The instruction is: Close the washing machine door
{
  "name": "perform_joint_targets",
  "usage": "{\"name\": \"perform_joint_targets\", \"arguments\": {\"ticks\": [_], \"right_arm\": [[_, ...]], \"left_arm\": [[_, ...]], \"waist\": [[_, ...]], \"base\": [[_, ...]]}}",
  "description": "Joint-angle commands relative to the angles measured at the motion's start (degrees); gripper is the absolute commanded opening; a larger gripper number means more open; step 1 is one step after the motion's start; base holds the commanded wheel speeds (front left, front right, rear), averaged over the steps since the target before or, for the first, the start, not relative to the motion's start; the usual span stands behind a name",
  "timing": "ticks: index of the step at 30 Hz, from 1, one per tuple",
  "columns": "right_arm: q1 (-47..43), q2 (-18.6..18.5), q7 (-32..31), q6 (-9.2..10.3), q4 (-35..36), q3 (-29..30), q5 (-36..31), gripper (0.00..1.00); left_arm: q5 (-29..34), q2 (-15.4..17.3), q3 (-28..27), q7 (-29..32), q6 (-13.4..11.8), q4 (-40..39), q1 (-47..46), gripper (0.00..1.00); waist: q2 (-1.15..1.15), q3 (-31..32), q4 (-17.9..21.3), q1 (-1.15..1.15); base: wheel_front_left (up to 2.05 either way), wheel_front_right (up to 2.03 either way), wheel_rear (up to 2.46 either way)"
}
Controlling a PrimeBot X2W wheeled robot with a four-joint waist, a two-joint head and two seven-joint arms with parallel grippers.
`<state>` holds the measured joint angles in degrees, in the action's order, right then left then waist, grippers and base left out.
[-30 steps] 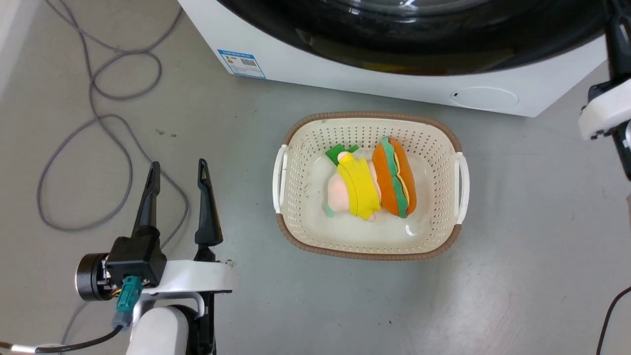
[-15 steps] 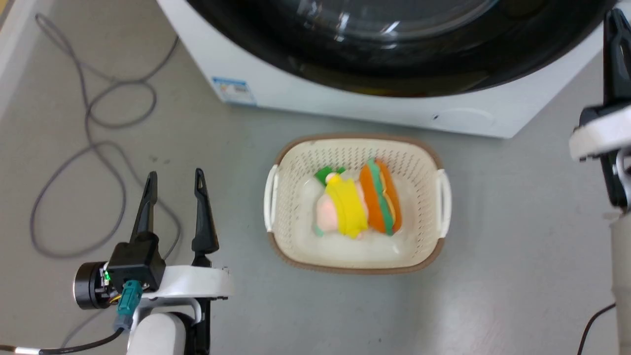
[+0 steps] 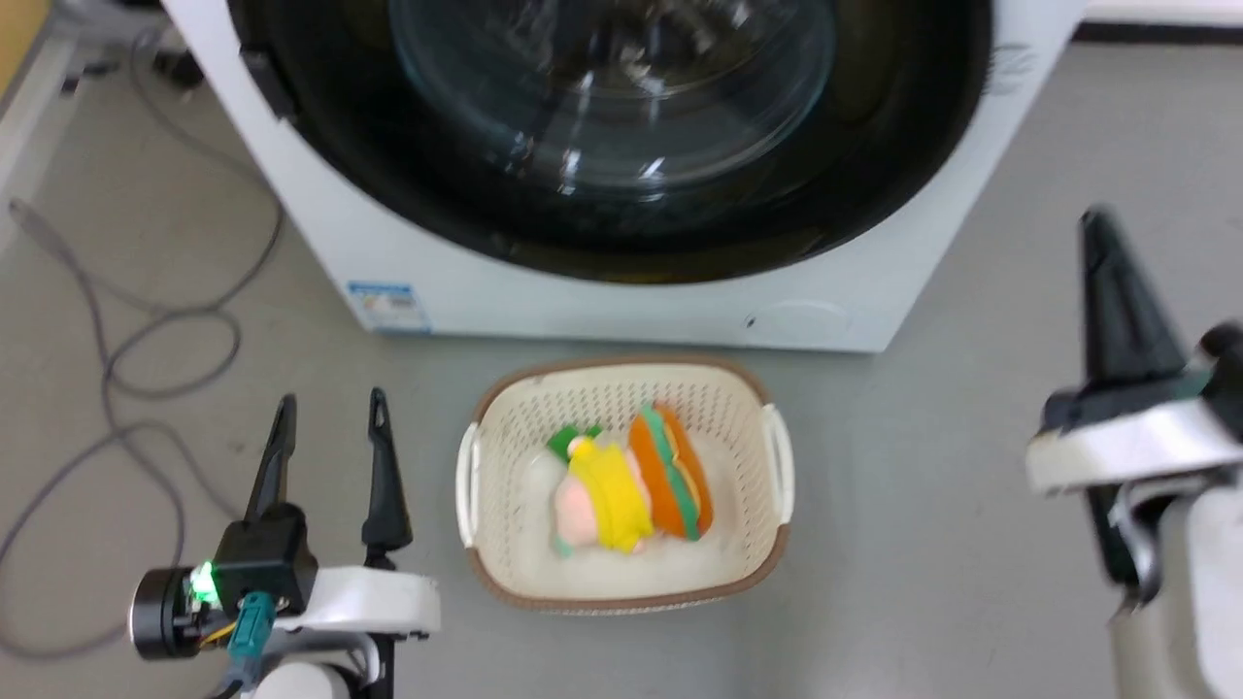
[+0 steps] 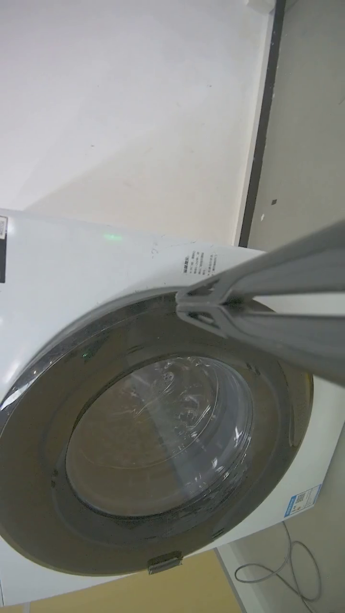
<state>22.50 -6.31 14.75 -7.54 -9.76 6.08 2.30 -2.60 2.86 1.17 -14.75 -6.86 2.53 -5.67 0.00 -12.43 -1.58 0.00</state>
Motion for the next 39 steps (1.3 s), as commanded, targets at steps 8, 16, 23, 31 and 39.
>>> {"name": "perform_joint_targets", "arguments": {"ticks": [8,16,23,31,39], "right_arm": [[-8.8,2.6,0.3,0.05,0.6,-2.3,4.7,1.00],[-18.0,3.4,0.3,0.05,0.7,-2.8,7.1,1.00],[-22.9,3.4,0.3,0.05,2.2,-4.3,6.3,1.00],[-24.0,3.2,-0.1,0.00,3.4,-3.9,6.2,0.00],[-23.9,3.2,-0.8,0.00,3.7,-4.0,5.8,0.00]], "left_arm": [[1.2,0.5,-0.8,-0.2,0.6,0.5,3.9,1.00],[1.3,0.5,-1.0,-0.2,0.9,0.9,7.3,1.00],[1.5,0.6,-0.9,-0.2,1.0,2.1,9.2,1.00],[1.0,0.2,-0.7,0.1,1.1,3.4,9.4,0.00],[1.1,0.2,-0.7,0.9,1.4,3.1,9.2,0.00]], "waist": [[0.00,6.3,4.0,0.00],[0.00,10.6,5.5,0.00],[0.00,11.9,6.1,0.00],[0.00,12.4,6.0,0.00],[0.00,12.4,5.8,0.00]], "base": [[0.00,0.00,0.00],[0.00,0.00,0.00],[0.00,0.00,0.00],[0.00,0.00,0.00],[0.00,0.00,0.00]]}}
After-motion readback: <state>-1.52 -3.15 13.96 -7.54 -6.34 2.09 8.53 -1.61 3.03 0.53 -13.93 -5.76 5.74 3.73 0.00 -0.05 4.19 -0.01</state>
